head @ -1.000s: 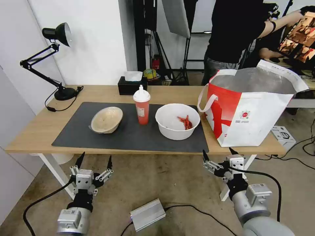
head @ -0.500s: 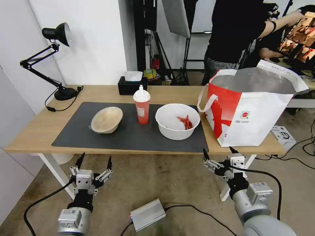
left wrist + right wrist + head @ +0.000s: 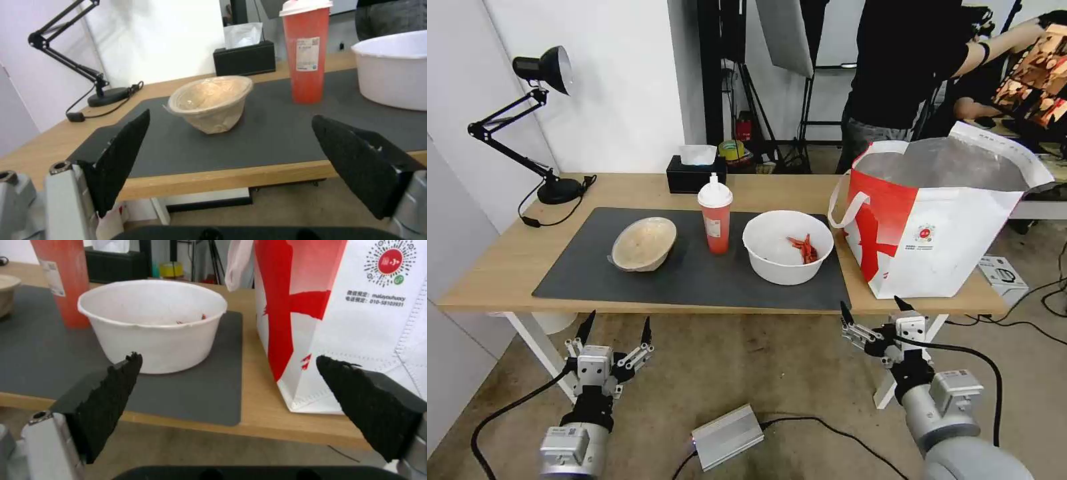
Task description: Pick up the trash from the table and place it into the takeout bag.
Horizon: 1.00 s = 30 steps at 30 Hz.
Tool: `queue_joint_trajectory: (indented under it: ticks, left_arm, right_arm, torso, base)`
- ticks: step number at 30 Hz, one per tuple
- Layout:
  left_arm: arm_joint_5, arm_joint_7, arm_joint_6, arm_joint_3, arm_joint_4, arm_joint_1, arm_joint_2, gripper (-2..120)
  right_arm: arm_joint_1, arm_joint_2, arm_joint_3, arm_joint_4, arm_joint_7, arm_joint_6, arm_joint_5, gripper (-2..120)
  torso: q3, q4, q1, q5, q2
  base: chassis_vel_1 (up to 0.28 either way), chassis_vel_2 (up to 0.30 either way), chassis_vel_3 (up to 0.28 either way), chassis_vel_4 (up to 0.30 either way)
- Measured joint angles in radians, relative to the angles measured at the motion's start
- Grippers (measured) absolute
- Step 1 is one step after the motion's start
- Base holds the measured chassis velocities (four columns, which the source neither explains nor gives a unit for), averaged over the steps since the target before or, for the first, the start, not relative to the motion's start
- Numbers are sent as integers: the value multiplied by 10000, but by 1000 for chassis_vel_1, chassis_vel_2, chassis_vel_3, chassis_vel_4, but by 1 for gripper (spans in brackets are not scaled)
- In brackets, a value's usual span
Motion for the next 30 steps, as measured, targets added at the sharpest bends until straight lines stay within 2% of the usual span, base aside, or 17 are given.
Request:
queue_joint_trajectory:
  ticks: [7,17,22,30]
  left_arm:
    - [-68,-5,-1,-74,12,26,14,98]
    - [-69,-10,-20,-97,64,38,-72,98]
    - [-64,-13,-22,-136,76,39,-95,97]
    - [-5,-14,-24,-185,119,29,-208,97]
  right_arm:
    - [191,-285,-15,55,-49,93,325,100]
    - [988,-1308,108,-143,-162,589,1176,100]
    - [1621,-1956,94,-333,-262,752,1939,100]
    - [3430,-3543,-323,-1056,-827,1403,3634,100]
  torso:
    - [0,0,0,0,0]
    - [0,0,0,1,0]
    - [0,-1,0,2,0]
    - [1,2,1,1,-1]
  base:
    - [0,0,0,0]
    - [0,0,0,0]
    - [0,0,0,0]
    - [0,0,0,0]
